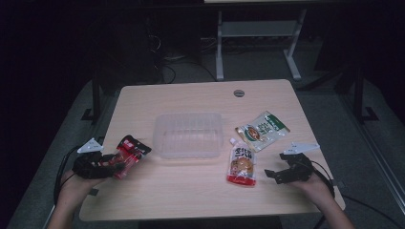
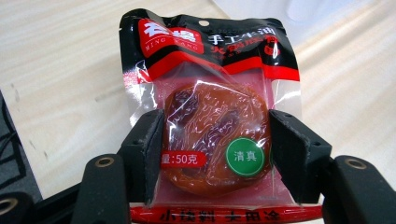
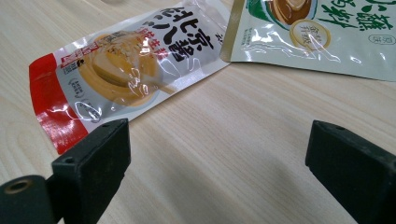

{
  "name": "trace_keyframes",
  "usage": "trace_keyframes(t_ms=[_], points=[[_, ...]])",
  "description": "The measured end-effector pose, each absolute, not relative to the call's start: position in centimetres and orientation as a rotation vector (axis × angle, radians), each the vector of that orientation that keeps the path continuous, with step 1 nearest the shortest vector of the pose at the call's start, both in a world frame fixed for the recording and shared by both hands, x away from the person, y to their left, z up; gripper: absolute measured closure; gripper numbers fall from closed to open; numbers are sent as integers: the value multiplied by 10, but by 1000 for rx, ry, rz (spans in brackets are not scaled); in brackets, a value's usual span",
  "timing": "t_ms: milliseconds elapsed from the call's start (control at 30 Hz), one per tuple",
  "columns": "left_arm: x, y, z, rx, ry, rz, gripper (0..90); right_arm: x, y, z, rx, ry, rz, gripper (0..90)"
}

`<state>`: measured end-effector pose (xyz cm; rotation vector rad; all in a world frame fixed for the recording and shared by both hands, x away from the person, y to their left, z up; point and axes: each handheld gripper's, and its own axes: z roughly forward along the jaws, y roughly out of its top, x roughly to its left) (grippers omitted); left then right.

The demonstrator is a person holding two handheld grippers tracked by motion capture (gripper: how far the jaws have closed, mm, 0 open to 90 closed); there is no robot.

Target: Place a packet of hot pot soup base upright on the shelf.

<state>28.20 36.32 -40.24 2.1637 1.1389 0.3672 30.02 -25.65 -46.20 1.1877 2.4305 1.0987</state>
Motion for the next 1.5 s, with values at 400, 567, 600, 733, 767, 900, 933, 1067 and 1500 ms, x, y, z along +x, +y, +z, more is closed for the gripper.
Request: trace_keyframes(t_ms=[400, 567, 600, 733, 767, 900, 933, 1067, 1500], points=[[250, 353, -402, 2186, 1099, 343, 387, 300, -257, -462, 1187, 2430, 1095, 61], [245, 330, -401, 2230, 1015, 299, 387, 299, -256, -461, 1199, 2436, 1090, 61], [245, 330, -401, 2230, 1015, 299, 387, 299, -256, -461, 1200, 2437, 1090, 62], [241, 313, -404, 2259, 963, 263, 387, 299, -256, -461, 1189, 2437, 1089, 62], [240, 305, -404, 2270, 933, 251, 388, 299, -255, -460, 1186, 2440, 1092, 62], [238, 292, -403, 2279, 886, 230, 388, 297, -253, -454, 1170, 2444, 1122, 93], [237, 286, -402, 2286, 860, 222, 388, 296, -252, -452, 1176, 2439, 1128, 106], [233, 271, -401, 2287, 798, 195, 388, 293, -249, -449, 1163, 2438, 1150, 121], [240, 225, -398, 2278, 621, 168, 389, 294, -232, -433, 1155, 2469, 1267, 129]])
